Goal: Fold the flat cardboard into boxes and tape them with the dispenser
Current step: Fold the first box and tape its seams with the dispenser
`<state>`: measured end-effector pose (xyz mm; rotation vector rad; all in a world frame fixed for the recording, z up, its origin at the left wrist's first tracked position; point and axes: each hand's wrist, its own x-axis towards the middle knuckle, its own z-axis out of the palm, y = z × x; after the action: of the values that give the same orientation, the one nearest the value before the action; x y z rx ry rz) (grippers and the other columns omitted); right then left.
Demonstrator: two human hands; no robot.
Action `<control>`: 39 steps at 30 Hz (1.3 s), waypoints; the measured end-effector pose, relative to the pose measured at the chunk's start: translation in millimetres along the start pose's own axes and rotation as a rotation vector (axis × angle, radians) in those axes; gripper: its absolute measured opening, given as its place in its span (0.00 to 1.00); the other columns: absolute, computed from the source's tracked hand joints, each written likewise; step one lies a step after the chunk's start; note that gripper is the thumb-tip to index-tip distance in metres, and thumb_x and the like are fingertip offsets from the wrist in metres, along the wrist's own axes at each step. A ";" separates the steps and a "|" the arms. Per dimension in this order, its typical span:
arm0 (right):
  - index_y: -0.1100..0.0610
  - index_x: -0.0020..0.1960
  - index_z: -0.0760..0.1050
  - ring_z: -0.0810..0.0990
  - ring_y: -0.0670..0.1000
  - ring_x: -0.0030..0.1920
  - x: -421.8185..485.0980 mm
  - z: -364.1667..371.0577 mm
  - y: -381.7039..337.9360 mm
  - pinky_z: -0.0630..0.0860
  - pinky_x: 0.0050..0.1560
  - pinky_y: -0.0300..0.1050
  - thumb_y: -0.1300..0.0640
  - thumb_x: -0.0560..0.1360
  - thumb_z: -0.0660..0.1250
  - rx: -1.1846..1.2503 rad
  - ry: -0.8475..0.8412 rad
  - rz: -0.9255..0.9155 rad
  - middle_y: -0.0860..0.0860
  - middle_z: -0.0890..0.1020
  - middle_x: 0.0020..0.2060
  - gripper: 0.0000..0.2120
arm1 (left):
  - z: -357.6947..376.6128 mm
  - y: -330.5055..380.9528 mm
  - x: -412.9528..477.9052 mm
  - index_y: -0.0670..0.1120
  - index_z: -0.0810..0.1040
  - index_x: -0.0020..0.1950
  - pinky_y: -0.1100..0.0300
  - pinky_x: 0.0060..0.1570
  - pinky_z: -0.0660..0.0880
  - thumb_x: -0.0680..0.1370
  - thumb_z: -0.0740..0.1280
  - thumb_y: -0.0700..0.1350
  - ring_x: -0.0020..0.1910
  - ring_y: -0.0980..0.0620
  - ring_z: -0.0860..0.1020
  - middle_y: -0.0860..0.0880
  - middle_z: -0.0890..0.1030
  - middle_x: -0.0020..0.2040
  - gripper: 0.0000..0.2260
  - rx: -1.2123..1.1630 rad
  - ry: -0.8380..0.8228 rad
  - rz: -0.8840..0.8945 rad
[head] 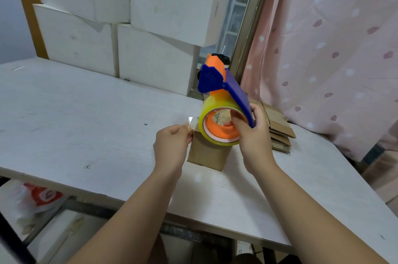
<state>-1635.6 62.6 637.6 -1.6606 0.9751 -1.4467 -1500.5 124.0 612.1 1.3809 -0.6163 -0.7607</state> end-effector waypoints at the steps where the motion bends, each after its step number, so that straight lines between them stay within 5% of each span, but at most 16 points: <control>1: 0.41 0.55 0.71 0.78 0.42 0.48 0.7 -0.3 -0.4 0.76 0.44 0.39 0.56 0.75 0.69 0.016 0.000 0.018 0.39 0.78 0.46 0.14 | 0.2 -0.2 -0.2 0.59 0.81 0.32 0.46 0.55 0.77 0.78 0.63 0.48 0.44 0.50 0.82 0.53 0.83 0.34 0.17 0.001 0.003 0.001; 7: 0.41 0.54 0.72 0.79 0.46 0.49 3.7 -0.2 -0.8 0.79 0.46 0.43 0.57 0.74 0.71 0.035 0.007 0.066 0.39 0.79 0.46 0.15 | 4.2 -5.1 -2.9 0.60 0.78 0.24 0.54 0.45 0.75 0.78 0.63 0.46 0.48 0.42 0.81 0.49 0.81 0.34 0.22 -0.035 0.062 -0.018; 11: 0.40 0.54 0.72 0.79 0.45 0.48 4.1 1.9 -0.6 0.77 0.42 0.39 0.57 0.73 0.71 0.014 0.012 0.064 0.39 0.78 0.45 0.16 | 3.5 -3.2 -0.1 0.60 0.79 0.25 0.49 0.52 0.77 0.78 0.64 0.45 0.47 0.45 0.81 0.54 0.82 0.31 0.22 -0.009 0.042 -0.028; 20: 0.39 0.50 0.71 0.79 0.47 0.47 4.2 2.9 -1.1 0.77 0.41 0.40 0.61 0.72 0.71 -0.018 0.004 0.064 0.40 0.77 0.45 0.18 | -5.2 2.4 10.5 0.36 0.81 0.40 0.41 0.55 0.74 0.75 0.64 0.42 0.47 0.39 0.81 0.38 0.82 0.42 0.11 0.175 -0.080 0.020; 26: 0.37 0.48 0.71 0.79 0.43 0.44 3.1 3.4 -1.5 0.76 0.40 0.37 0.61 0.72 0.71 -0.046 0.001 0.046 0.36 0.77 0.41 0.19 | -6.5 7.3 15.1 0.35 0.81 0.42 0.47 0.52 0.77 0.76 0.64 0.43 0.49 0.40 0.81 0.38 0.83 0.44 0.12 0.321 -0.106 -0.011; 30: 0.36 0.48 0.71 0.79 0.37 0.42 2.3 3.5 -2.1 0.75 0.38 0.35 0.61 0.71 0.71 -0.063 -0.003 0.048 0.32 0.77 0.38 0.20 | -5.0 8.6 13.0 0.37 0.76 0.34 0.53 0.42 0.74 0.75 0.64 0.43 0.48 0.40 0.81 0.35 0.81 0.42 0.13 0.287 -0.073 -0.037; 33: 0.37 0.49 0.71 0.79 0.37 0.42 1.8 3.2 -3.0 0.76 0.38 0.36 0.61 0.72 0.71 -0.066 -0.002 0.044 0.34 0.78 0.38 0.20 | -3.7 9.3 14.0 0.41 0.80 0.49 0.55 0.49 0.76 0.76 0.65 0.40 0.51 0.45 0.81 0.44 0.82 0.49 0.06 0.147 -0.100 -0.151; 35: 0.37 0.49 0.71 0.79 0.42 0.43 1.3 3.1 -4.0 0.77 0.39 0.37 0.62 0.72 0.71 -0.062 -0.002 0.037 0.36 0.78 0.40 0.20 | -4.7 5.5 16.8 0.47 0.73 0.65 0.55 0.52 0.77 0.76 0.63 0.35 0.51 0.48 0.80 0.47 0.76 0.58 0.19 0.096 -0.114 -0.190; 39: 0.39 0.49 0.72 0.79 0.41 0.43 0.5 1.7 -3.5 0.77 0.41 0.40 0.63 0.72 0.70 -0.070 -0.012 0.022 0.36 0.78 0.39 0.19 | -10.4 -10.0 13.2 0.51 0.75 0.64 0.69 0.37 0.71 0.76 0.58 0.31 0.56 0.53 0.74 0.49 0.74 0.66 0.21 0.240 -0.010 0.018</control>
<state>-1633.5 63.8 640.8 -1.7011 1.0447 -1.4011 -1485.3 119.9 600.4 1.5889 -0.7456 -0.6958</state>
